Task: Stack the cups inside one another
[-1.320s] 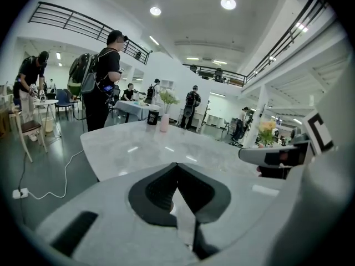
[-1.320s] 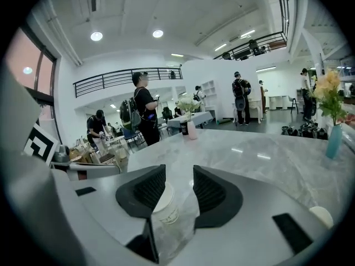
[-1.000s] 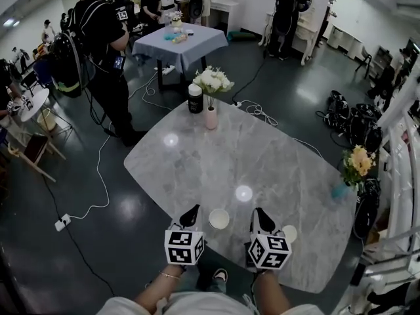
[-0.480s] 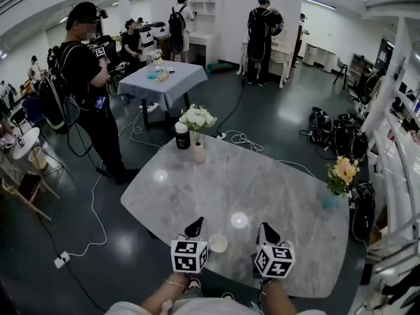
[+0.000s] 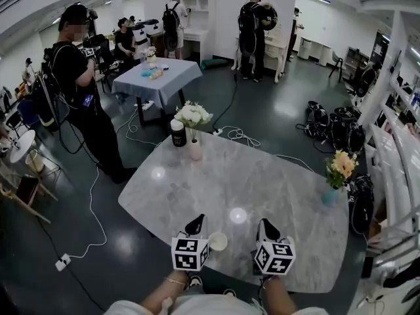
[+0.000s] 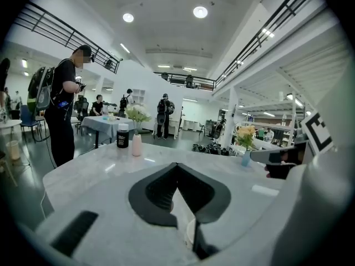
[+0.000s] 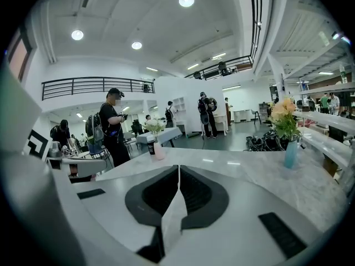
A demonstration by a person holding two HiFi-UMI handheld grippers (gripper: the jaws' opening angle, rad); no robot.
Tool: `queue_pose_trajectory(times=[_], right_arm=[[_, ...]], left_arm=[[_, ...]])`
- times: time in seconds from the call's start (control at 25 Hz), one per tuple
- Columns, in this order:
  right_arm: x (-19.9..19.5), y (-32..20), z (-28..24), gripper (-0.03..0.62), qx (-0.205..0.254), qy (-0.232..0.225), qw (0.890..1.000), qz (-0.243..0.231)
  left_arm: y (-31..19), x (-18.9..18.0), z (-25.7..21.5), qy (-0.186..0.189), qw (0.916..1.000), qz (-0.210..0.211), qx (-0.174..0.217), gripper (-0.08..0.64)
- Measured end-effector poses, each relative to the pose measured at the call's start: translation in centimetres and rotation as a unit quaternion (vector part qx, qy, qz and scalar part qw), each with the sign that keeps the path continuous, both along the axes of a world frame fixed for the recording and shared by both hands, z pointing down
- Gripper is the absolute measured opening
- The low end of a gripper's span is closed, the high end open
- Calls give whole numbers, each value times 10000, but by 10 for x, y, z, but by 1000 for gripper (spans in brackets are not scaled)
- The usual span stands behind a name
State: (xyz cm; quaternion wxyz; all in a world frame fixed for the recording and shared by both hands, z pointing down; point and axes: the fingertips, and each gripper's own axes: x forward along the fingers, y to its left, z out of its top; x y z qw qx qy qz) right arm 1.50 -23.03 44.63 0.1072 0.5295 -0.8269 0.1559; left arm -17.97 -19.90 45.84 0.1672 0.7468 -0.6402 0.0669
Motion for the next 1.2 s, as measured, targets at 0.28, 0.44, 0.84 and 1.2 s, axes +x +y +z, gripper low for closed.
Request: queue_pose_trajectory(times=[0.28, 0.44, 0.84, 1.2], right_arm=[[7, 5, 3, 14, -74, -37, 9999, 125], [20, 11, 3, 15, -101, -127, 9995, 271], [85, 35, 0, 15, -145, -230, 9959, 863], [163, 62, 16, 15, -273, -173, 9878, 1524]], left_arm=[[2, 4, 1, 166, 9998, -32, -143, -5], [2, 15, 1, 115, 9997, 102, -179, -5], [-1, 88, -4, 152, 9966, 796, -135, -5], [3, 181, 5, 139, 9862, 1644, -154, -5]])
